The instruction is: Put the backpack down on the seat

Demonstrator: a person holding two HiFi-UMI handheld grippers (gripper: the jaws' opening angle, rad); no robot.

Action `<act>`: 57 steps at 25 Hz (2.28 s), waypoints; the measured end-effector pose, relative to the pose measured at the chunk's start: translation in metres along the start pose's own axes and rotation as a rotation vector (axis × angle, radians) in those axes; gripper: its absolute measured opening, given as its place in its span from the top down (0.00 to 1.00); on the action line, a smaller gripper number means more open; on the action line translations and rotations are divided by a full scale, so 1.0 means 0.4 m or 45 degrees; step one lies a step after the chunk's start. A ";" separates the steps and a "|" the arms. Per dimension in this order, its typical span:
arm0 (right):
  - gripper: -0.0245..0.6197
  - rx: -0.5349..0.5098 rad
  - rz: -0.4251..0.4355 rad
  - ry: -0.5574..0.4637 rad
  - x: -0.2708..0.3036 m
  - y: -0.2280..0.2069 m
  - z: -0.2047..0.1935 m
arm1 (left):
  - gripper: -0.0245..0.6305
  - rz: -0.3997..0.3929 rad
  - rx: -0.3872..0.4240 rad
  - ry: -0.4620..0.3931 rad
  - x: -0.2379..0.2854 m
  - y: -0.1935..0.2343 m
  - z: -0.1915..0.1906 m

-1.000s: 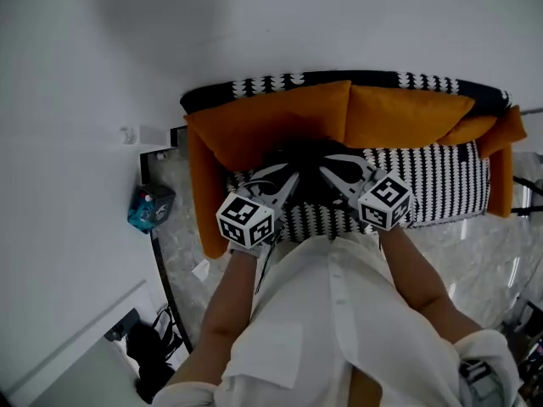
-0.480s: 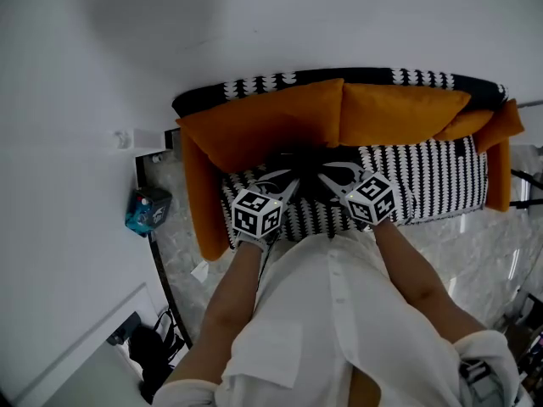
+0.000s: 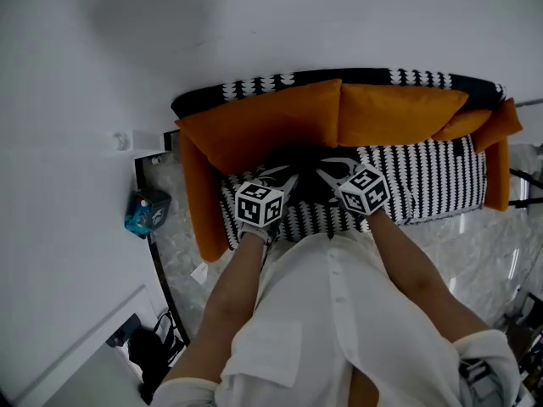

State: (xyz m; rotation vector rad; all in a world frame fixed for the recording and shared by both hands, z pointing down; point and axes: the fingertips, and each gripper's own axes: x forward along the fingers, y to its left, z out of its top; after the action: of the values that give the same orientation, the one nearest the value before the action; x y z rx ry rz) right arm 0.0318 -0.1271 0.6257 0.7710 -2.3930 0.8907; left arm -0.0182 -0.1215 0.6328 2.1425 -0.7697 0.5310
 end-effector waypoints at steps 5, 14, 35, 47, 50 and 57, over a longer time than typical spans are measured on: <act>0.90 -0.030 -0.008 0.033 0.005 0.004 -0.010 | 0.84 0.022 0.022 0.026 -0.001 0.005 -0.012; 0.90 -0.044 -0.015 0.065 0.013 0.017 -0.027 | 0.64 0.055 0.016 0.055 -0.053 0.036 -0.048; 0.82 -0.113 -0.041 0.264 0.012 0.030 -0.053 | 0.66 0.033 0.060 -0.201 -0.197 -0.052 0.030; 0.70 -0.205 -0.004 0.154 -0.076 0.086 0.077 | 0.66 0.028 0.080 -0.264 -0.225 -0.066 0.078; 0.71 -0.169 0.002 0.017 -0.123 0.096 0.126 | 0.66 0.041 0.090 -0.311 -0.246 -0.070 0.110; 0.81 -0.186 -0.070 -0.206 -0.214 0.105 0.191 | 0.74 0.074 0.125 -0.407 -0.293 -0.084 0.185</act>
State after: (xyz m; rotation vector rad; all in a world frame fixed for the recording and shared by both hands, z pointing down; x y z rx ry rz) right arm 0.0503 -0.1250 0.5049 0.8759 -2.5303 0.6451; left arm -0.0725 -0.1218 0.5011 2.3342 -1.0008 0.2615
